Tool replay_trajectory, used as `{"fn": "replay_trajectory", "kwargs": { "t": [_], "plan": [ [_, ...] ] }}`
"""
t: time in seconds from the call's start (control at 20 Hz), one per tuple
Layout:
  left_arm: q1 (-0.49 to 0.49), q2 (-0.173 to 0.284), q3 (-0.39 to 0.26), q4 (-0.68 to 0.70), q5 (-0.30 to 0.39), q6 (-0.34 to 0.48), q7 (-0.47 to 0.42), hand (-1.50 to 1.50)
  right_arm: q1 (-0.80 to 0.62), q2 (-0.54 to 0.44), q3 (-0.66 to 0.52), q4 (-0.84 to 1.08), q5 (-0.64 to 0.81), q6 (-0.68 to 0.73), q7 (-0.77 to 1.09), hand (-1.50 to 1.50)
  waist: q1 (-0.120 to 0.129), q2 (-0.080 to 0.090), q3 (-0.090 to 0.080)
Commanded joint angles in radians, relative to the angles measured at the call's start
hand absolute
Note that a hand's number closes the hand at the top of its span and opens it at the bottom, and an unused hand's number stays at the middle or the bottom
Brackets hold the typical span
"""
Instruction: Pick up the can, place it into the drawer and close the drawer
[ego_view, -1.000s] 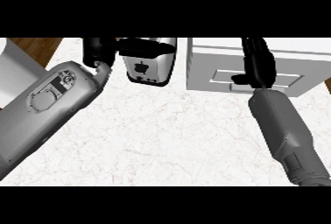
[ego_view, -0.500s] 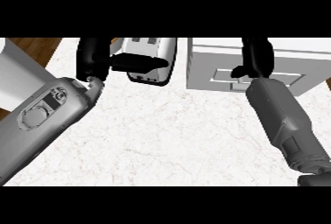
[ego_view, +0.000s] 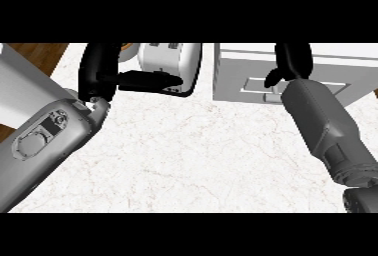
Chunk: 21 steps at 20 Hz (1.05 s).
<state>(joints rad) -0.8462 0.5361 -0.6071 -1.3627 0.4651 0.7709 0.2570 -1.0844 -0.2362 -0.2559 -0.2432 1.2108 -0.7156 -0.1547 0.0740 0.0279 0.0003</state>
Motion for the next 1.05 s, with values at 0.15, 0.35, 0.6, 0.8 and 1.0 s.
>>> {"fn": "replay_trajectory", "kwargs": {
  "t": [0.15,0.35,0.6,0.8,1.0],
  "plan": [
    [0.037,0.014,0.012,-0.029,-0.001,-0.022,-0.009,-1.5,-0.071,0.059,-0.165,-0.049,-0.211,0.039,-0.17,-1.5,0.018,0.001,0.005],
    [0.059,0.007,0.028,0.0,-0.004,-0.011,-0.02,-1.5,-0.098,0.107,-0.236,-0.059,-0.295,0.08,-0.21,-1.5,0.003,-0.003,0.004],
    [0.125,0.021,0.042,-0.046,-0.004,-0.014,-0.049,-1.5,-0.097,0.121,-0.34,-0.078,-0.422,0.149,-0.311,-1.5,-0.004,-0.01,0.003],
    [0.165,0.017,0.042,-0.055,-0.019,-0.008,-0.058,-1.5,-0.102,0.151,-0.406,-0.085,-0.515,0.226,-0.355,-1.5,-0.027,-0.016,0.002],
    [0.216,0.05,0.079,-0.118,-0.013,-0.038,-0.069,-1.5,-0.14,0.077,-0.423,-0.06,-0.537,0.293,-0.339,-1.5,-0.018,-0.013,0.0]
  ]
}}
